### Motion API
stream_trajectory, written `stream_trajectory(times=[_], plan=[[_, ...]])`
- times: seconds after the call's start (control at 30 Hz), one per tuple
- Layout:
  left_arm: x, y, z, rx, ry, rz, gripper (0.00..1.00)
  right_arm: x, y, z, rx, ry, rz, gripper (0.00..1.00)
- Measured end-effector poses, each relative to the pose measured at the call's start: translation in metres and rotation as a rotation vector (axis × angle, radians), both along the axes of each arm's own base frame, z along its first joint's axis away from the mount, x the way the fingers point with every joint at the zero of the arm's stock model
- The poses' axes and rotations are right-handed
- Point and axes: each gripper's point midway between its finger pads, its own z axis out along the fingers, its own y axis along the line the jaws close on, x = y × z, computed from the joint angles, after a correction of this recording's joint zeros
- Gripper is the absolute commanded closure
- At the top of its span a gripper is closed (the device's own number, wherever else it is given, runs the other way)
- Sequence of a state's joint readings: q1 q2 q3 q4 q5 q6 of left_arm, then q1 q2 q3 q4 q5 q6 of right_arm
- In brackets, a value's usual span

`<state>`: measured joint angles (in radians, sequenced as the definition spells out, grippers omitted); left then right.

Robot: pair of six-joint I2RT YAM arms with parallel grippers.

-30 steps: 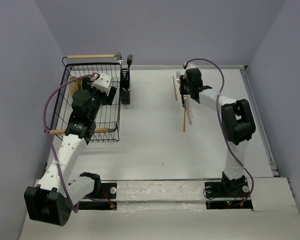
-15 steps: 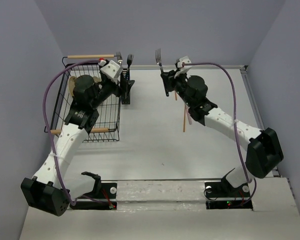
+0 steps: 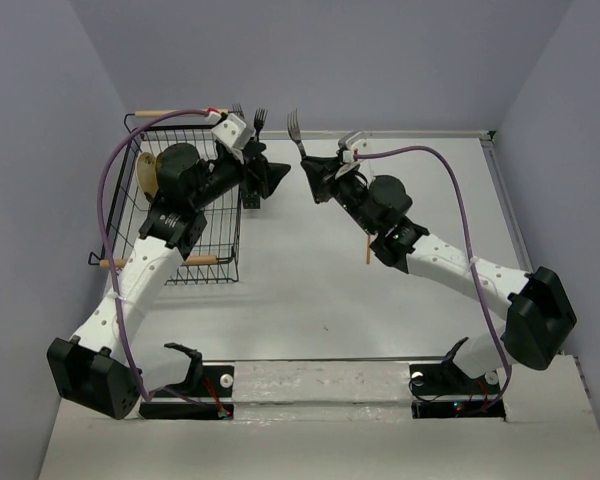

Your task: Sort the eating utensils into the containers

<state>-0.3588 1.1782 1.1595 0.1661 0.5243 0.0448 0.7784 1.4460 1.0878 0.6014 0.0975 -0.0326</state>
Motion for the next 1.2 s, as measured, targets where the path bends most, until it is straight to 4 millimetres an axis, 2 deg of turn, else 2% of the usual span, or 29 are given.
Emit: stream_trajectory(times=[0.37,0.63,0.67,0.7,0.77,0.83,0.87,0.93,0.97,1.0,1.2], plan=[[-0.013,-0.013,0.009,-0.06,0.02,-0.091,0.19,-0.017,0.017,0.0,-0.015,-0.018,0.048,1.0],[0.002,-0.018,0.0,-0.079,0.075,-0.08,0.33,-0.027,0.026,0.001,-0.02,-0.029,0.077,1.0],[0.004,-0.018,-0.001,-0.079,0.082,-0.076,0.37,-0.027,0.027,0.001,-0.021,-0.03,0.08,1.0],[0.005,-0.018,-0.002,-0.08,0.085,-0.075,0.37,-0.029,0.028,0.001,-0.021,-0.031,0.084,1.0],[0.005,-0.018,-0.002,-0.085,0.092,-0.07,0.52,-0.031,0.03,0.001,-0.023,-0.033,0.093,1.0],[0.005,-0.018,0.0,-0.091,0.093,-0.072,0.62,-0.032,0.031,0.001,-0.025,-0.035,0.098,1.0],[0.004,-0.019,0.0,-0.094,0.095,-0.078,0.72,-0.032,0.032,0.001,-0.026,-0.037,0.1,1.0],[0.002,-0.022,0.001,-0.101,0.102,-0.086,0.82,-0.032,0.033,0.0,-0.029,-0.037,0.102,1.0],[-0.001,-0.024,0.002,-0.105,0.105,-0.103,0.95,-0.031,0.033,-0.001,-0.031,-0.037,0.102,1.0],[-0.003,-0.026,0.002,-0.106,0.107,-0.114,1.0,-0.03,0.034,-0.003,-0.032,-0.037,0.102,1.0],[-0.008,-0.03,0.001,-0.11,0.12,-0.135,1.0,-0.025,0.035,-0.004,-0.04,-0.059,0.083,1.0]])
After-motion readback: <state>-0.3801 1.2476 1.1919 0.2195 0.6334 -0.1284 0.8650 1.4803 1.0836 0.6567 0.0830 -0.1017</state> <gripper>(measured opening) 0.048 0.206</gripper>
